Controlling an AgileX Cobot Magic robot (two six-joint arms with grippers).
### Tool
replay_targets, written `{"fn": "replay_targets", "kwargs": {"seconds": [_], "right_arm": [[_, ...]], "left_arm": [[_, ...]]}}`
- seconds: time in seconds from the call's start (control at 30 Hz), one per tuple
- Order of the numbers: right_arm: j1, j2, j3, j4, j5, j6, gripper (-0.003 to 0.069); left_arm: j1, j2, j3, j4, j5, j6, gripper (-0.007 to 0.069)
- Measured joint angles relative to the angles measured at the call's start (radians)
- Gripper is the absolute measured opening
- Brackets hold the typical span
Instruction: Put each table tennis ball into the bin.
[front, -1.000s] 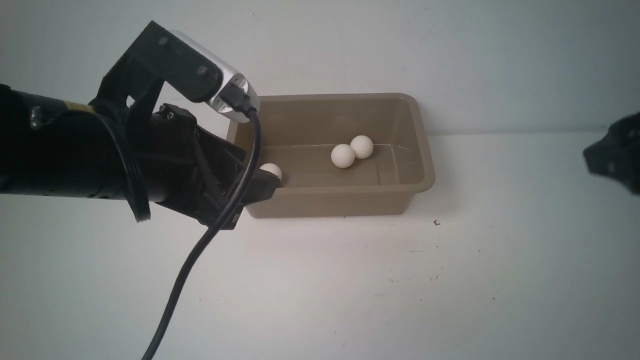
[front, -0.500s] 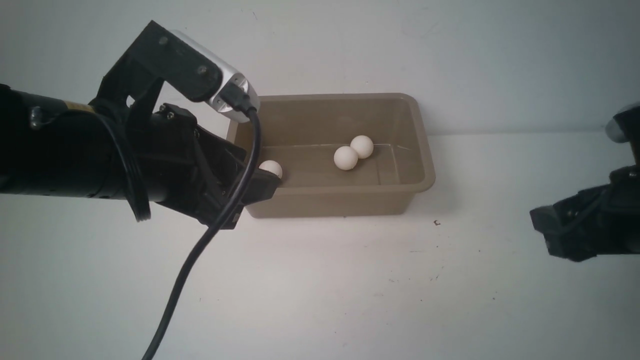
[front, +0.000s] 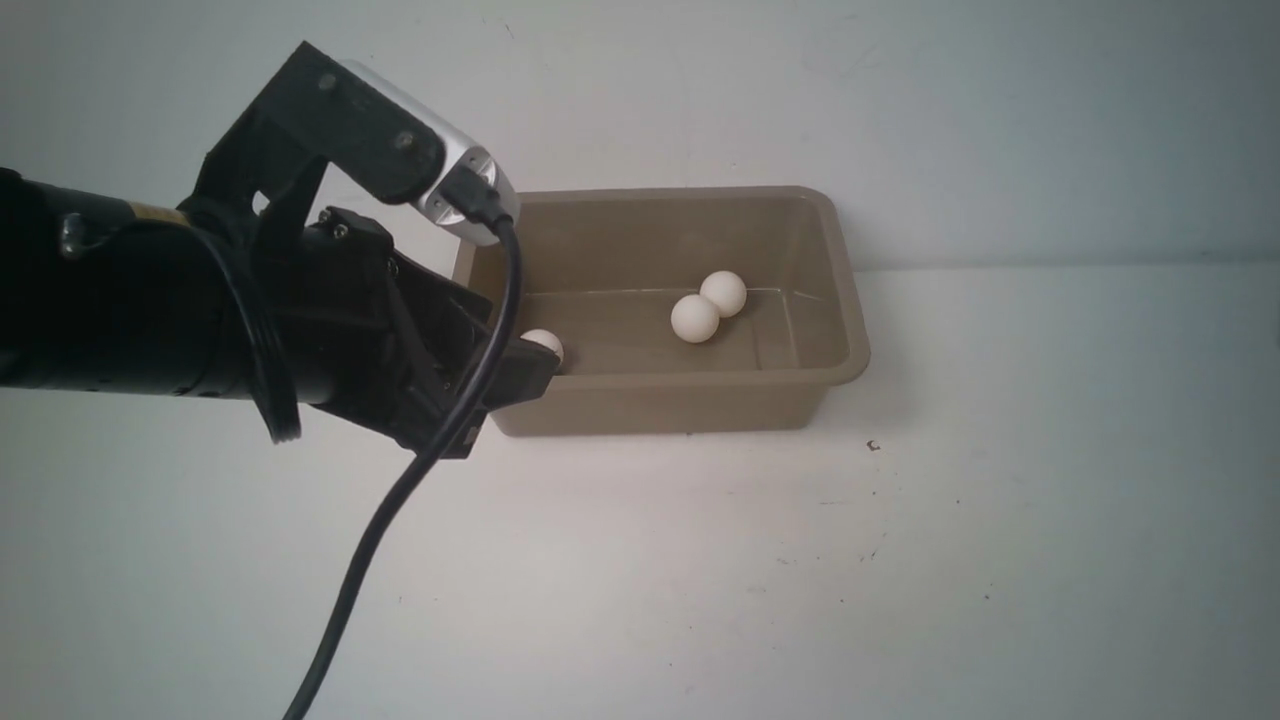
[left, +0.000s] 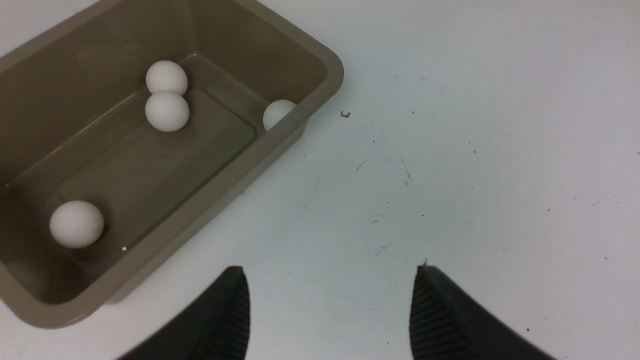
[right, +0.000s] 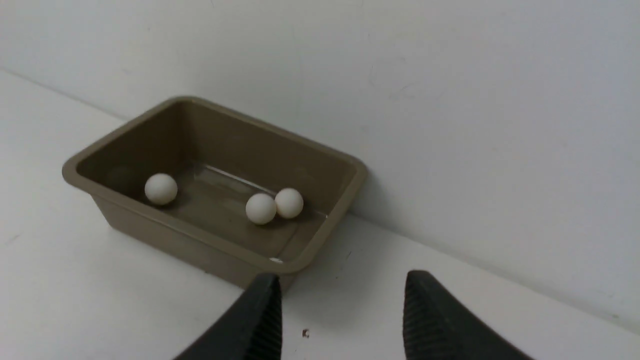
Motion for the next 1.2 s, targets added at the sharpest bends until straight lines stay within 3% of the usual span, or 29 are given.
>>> {"fn": "replay_targets", "kwargs": {"seconds": [0.63, 0.9, 1.1, 1.2], "right_arm": [[0.000, -0.138, 0.352, -0.015, -0.096, 0.007, 0.0315], [0.000, -0.138, 0.357, 0.000, 0.007, 0.043, 0.0315], [0.000, -0.138, 0.397, 0.007, 0.019, 0.056, 0.0315], [0.000, -0.138, 0.440, 0.007, 0.010, 0.056, 0.0315]], "left_arm": [[0.000, 0.000, 0.000, -0.023, -0.008, 0.000, 0.0394], [0.000, 0.000, 0.000, -0.056, -0.027, 0.000, 0.0394], [0.000, 0.000, 0.000, -0.107, -0.029, 0.045, 0.0394], [0.000, 0.000, 0.000, -0.195, -0.051, 0.121, 0.0394]]}}
